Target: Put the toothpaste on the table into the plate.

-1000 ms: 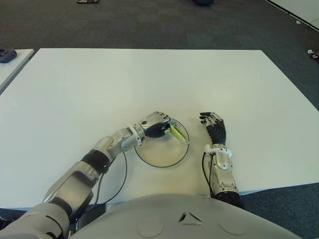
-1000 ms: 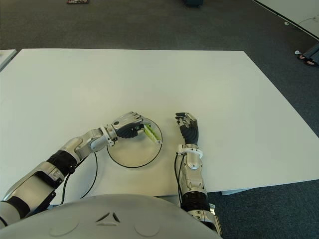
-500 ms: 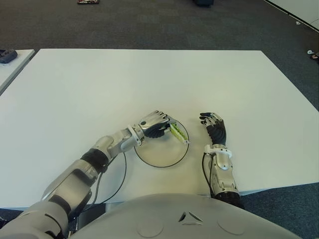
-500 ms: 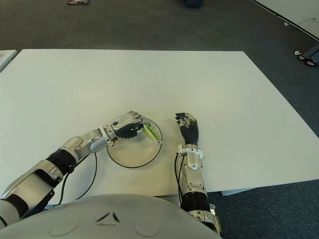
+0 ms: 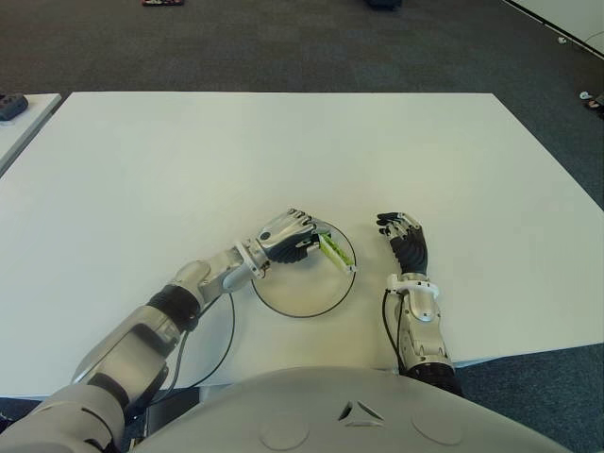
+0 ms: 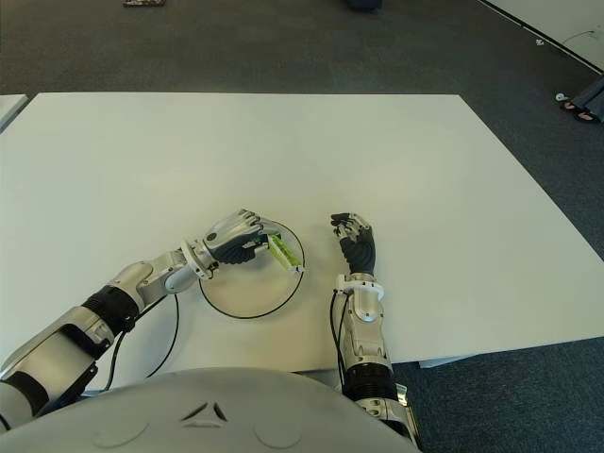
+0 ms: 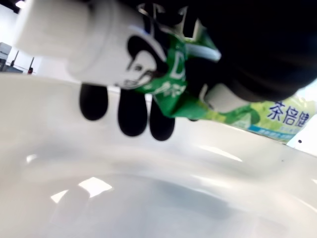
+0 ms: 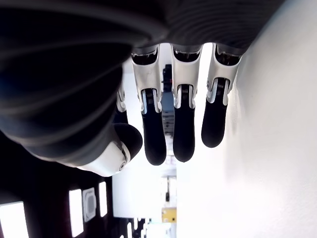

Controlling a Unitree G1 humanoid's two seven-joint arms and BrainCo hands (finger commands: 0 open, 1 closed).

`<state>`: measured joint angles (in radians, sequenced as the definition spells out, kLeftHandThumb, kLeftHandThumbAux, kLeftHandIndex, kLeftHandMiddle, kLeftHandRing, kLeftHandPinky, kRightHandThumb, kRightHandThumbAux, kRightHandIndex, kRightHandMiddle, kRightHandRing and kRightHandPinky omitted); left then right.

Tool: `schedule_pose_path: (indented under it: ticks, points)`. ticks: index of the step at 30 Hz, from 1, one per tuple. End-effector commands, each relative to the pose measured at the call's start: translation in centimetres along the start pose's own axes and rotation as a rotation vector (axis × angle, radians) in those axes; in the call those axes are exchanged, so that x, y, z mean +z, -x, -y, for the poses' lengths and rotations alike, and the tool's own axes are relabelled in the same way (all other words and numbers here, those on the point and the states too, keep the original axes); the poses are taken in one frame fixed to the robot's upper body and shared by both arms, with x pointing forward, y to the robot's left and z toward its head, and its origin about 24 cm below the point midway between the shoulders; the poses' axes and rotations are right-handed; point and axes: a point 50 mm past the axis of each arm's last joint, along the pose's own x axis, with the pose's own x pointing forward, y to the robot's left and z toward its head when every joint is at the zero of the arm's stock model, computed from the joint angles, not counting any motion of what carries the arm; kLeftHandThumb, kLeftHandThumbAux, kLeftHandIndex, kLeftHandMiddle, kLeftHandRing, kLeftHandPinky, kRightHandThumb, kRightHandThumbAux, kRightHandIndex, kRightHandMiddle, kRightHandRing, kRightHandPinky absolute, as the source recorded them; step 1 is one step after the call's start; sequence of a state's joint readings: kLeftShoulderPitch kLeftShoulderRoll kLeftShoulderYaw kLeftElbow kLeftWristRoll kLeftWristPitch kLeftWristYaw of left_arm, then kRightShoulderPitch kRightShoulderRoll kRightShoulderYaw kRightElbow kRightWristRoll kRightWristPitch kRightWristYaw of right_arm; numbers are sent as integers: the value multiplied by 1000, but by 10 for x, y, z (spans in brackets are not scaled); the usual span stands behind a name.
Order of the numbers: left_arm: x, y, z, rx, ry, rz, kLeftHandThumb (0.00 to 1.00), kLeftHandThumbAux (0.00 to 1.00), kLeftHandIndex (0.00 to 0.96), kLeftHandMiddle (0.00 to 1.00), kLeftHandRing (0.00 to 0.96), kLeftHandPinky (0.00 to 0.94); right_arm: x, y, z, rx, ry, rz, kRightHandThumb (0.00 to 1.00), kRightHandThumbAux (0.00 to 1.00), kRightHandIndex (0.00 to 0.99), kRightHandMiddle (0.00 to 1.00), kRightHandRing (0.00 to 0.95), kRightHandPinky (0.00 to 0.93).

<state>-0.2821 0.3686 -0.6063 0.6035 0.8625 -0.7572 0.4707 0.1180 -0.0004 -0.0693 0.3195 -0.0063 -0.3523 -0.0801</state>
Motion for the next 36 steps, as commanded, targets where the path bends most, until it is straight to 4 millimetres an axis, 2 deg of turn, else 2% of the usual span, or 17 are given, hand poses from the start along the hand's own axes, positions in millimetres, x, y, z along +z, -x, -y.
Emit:
schedule_pose_path:
  ticks: [1,8,13,16,22,36]
  points:
    - [-3,10,0,2,-54,-11,359,461,355,367,341,312,-7,2,1,0,-2,-42,694,739,417,414,364,359]
    - [-4,12,-14,99,-161,17,315,444,227,215,179,151,-7,1,1,-3,5,-38,693,739,417,409,360,359]
    - [-1,11,-34,194,-210,39,263,450,148,135,103,75,-7,1,0,5,6,-30,693,739,416,405,365,371]
    - [0,11,-38,231,-209,39,279,436,110,95,65,46,-7,1,0,7,7,-27,693,739,415,404,370,374]
    - [0,11,-43,311,-164,34,330,402,69,44,18,32,-9,0,0,5,17,-41,693,739,415,396,370,372]
    - [-1,12,-51,404,-143,31,320,371,42,15,0,28,-8,-1,0,1,12,-37,694,738,415,370,355,351]
